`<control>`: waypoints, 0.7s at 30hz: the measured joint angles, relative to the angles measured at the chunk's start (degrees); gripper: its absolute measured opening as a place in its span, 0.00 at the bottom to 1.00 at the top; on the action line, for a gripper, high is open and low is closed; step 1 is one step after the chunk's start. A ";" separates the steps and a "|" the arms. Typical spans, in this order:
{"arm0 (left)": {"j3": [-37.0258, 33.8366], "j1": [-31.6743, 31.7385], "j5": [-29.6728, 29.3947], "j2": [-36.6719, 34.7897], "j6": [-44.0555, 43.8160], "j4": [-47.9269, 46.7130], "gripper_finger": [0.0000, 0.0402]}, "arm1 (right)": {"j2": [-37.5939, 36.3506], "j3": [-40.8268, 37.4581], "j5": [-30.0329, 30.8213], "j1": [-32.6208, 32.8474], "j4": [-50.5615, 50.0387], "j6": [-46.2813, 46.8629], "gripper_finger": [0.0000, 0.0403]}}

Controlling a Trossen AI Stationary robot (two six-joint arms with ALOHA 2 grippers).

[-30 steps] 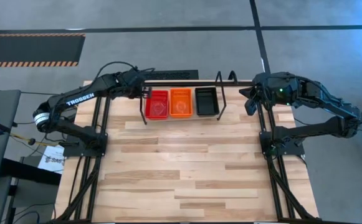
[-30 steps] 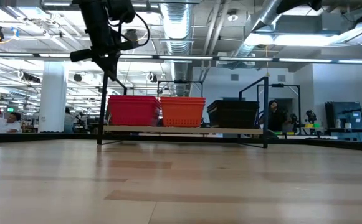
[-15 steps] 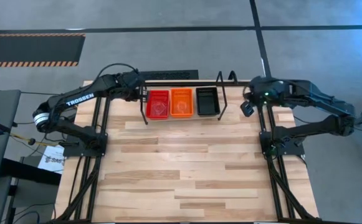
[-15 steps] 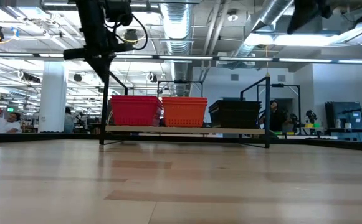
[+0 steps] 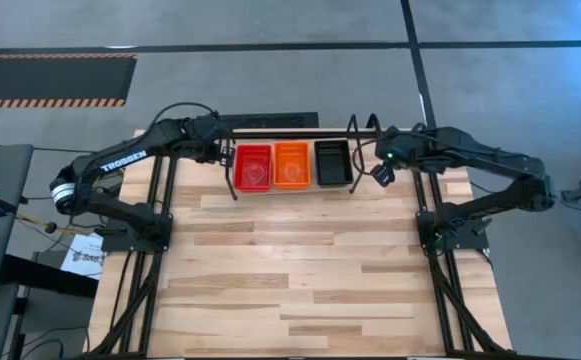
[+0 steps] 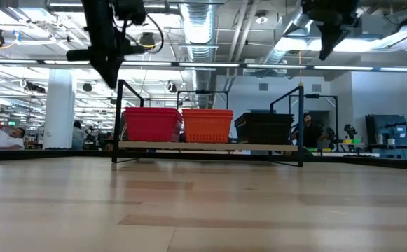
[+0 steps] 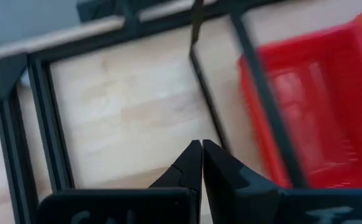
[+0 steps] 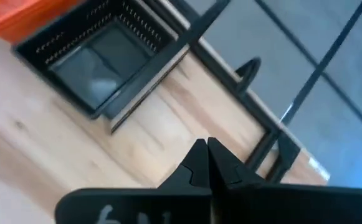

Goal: Stack baskets on shelf by color
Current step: Return to Home Position

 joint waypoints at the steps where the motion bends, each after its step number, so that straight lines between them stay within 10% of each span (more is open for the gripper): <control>1: 0.62 -0.50 -0.40 -0.65 0.51 0.13 0.00 | 0.04 0.00 0.02 0.00 1.50 -1.24 0.00; 12: 2.17 -18.80 -7.99 -20.04 2.83 0.01 0.00 | -8.80 0.02 -4.85 0.02 15.83 -10.18 0.00; 21: -17.39 -39.52 -8.90 -35.53 0.26 16.76 0.00 | -20.58 0.02 -14.17 0.22 16.12 -11.21 0.00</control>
